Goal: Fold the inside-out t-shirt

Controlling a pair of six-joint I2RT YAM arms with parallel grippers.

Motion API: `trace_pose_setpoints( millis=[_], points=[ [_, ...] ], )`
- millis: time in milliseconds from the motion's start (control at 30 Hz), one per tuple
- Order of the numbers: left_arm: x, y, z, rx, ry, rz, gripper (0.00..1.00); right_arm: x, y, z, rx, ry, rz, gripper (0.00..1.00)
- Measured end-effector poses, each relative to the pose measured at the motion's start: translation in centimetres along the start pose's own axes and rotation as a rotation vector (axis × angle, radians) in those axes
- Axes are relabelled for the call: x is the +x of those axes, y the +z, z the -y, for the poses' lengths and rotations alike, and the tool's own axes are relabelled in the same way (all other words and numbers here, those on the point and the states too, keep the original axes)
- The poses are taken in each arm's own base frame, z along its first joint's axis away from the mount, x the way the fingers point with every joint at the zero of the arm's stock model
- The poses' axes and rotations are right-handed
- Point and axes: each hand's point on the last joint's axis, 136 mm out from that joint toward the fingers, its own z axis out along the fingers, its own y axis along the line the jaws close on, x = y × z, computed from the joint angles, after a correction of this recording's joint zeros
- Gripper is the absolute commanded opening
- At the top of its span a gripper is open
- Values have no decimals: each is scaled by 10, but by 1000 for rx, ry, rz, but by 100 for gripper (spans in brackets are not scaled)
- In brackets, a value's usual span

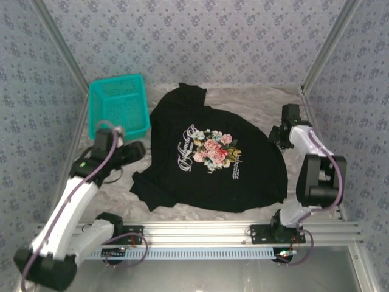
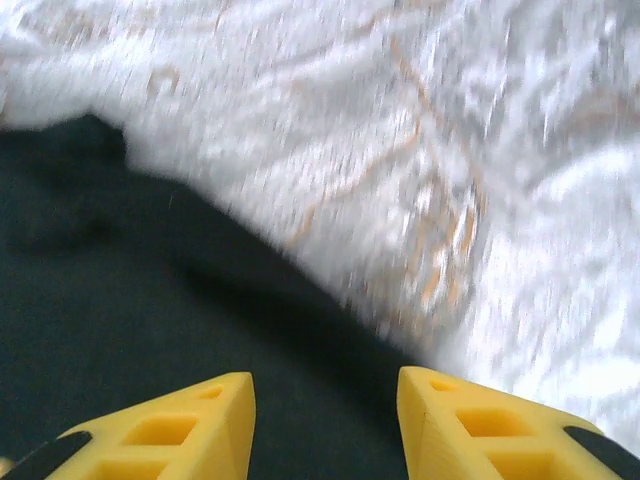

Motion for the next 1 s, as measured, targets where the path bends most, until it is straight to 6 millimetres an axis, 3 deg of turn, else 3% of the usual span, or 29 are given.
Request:
trace_pose_setpoints(
  millis=[133,233,333,433,633,733,867,1000],
  points=[
    [15,70,51,40,128,-123,70,-28,18,-1,-10,-40,0,45],
    [12,103,75,61,169,-157,70,-46,29,-13,-40,-88,-7,47],
    [-1,128,94,85,191,-146,70,-47,41,-24,-57,-141,-43,49],
    [-9,150,107,105,204,-145,70,-33,46,-30,-70,-184,-106,49],
    [-8,193,116,100,231,-181,70,-15,47,-32,-94,-218,-186,47],
    [-4,208,114,86,241,-201,70,-13,51,-33,-104,-227,-199,39],
    [3,222,108,70,247,-222,70,-7,65,-32,-110,-231,-233,34],
    [7,233,99,52,237,-242,69,-1,73,-31,-121,-226,-258,38]
  ],
)
